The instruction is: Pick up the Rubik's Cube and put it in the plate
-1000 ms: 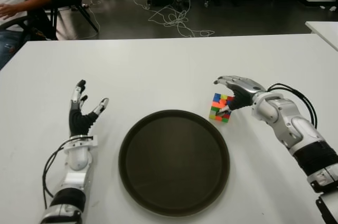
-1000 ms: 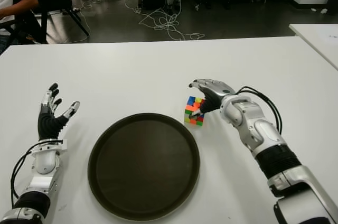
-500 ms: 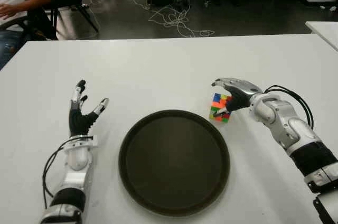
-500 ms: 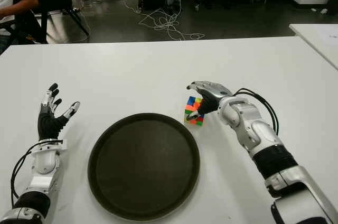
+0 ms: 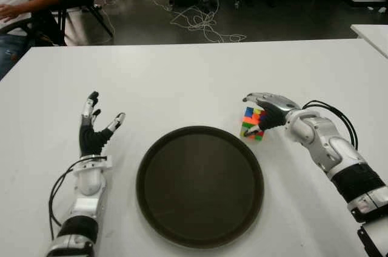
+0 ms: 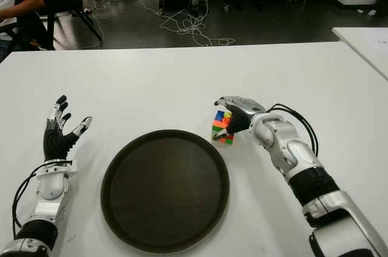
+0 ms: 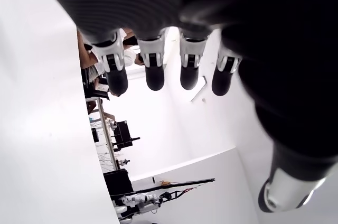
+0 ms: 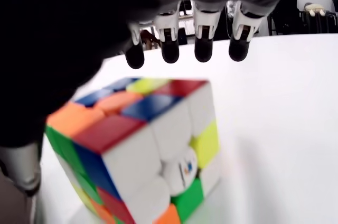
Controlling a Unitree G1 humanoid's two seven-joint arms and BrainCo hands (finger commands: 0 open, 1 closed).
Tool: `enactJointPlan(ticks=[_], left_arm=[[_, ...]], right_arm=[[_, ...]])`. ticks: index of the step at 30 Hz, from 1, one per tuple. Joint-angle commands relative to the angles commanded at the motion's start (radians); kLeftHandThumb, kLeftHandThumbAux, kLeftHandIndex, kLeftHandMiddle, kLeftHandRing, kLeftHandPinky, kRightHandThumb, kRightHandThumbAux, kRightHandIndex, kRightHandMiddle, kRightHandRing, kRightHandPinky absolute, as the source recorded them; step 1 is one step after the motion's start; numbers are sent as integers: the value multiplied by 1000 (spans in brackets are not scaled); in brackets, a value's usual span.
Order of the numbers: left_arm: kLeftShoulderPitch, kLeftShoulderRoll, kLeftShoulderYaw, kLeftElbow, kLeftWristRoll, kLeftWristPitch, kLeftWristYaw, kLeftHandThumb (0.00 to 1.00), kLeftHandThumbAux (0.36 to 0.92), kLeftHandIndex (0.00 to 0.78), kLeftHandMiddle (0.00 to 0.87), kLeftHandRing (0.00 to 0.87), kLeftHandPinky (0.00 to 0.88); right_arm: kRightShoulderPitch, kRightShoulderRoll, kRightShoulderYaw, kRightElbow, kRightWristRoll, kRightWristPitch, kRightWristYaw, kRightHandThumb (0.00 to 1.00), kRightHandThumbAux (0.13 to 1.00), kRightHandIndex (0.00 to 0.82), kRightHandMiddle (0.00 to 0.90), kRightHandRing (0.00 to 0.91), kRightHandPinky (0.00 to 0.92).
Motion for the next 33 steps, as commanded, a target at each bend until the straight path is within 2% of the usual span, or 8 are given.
enactJointPlan(ticks=[10, 33], left_arm=[[0, 3, 0, 3, 6, 7, 7, 270, 677, 10, 46, 22, 9], [-1, 9, 1, 0, 1, 11, -9, 288, 706, 3, 27, 14, 24]], right_arm=[[12, 5, 3, 8, 2, -3, -8, 0, 574, 0, 0, 0, 0], [22, 8, 4, 23, 0, -6, -17, 0, 601, 0, 0, 0, 0]])
